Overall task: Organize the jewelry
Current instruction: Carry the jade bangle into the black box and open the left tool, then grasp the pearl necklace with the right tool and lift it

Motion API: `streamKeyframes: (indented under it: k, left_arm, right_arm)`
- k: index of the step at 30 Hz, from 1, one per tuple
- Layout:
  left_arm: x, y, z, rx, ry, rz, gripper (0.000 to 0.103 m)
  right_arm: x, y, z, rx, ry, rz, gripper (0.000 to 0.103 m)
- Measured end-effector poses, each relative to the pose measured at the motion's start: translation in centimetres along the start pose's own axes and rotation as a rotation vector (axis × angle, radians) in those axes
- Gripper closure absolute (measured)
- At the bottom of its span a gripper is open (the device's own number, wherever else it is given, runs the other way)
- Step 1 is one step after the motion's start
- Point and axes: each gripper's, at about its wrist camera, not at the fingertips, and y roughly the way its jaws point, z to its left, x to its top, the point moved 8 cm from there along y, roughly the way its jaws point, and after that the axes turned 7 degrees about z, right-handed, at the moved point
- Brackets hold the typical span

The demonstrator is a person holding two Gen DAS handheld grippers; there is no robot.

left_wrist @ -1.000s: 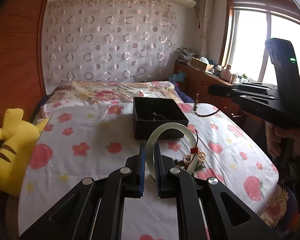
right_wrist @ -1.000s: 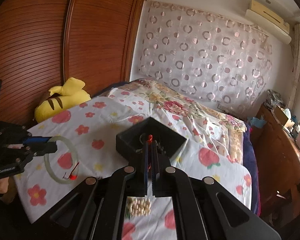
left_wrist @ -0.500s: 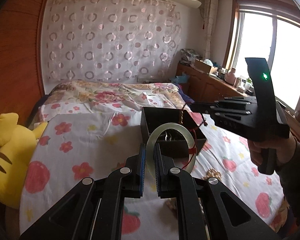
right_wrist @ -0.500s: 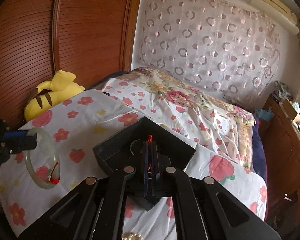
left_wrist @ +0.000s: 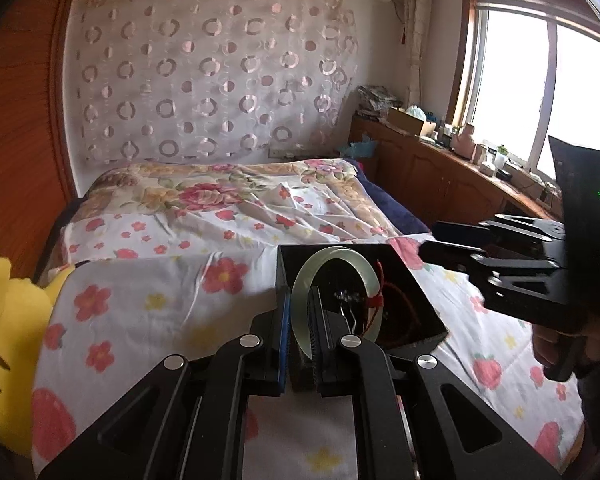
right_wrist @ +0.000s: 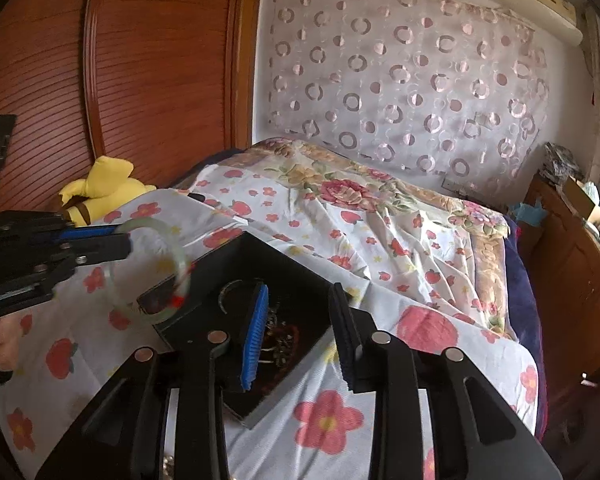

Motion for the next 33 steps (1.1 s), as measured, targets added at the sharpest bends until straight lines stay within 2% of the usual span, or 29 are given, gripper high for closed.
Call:
streamKeyframes:
  k: [15,33]
  left_arm:
    - [1.6,4.8,-2.1,-0.008,0.047,0.055,0.093]
    - [2.5,2.9,-3.5,-0.014,0.07,0.017,0.092]
  right_arm:
    - [-3.6,-0.1,-1.1,0.003,0.05,0.028,0.066]
    - [-4.1,-1.5,-1.6,-0.002,0.053,0.012,0.066]
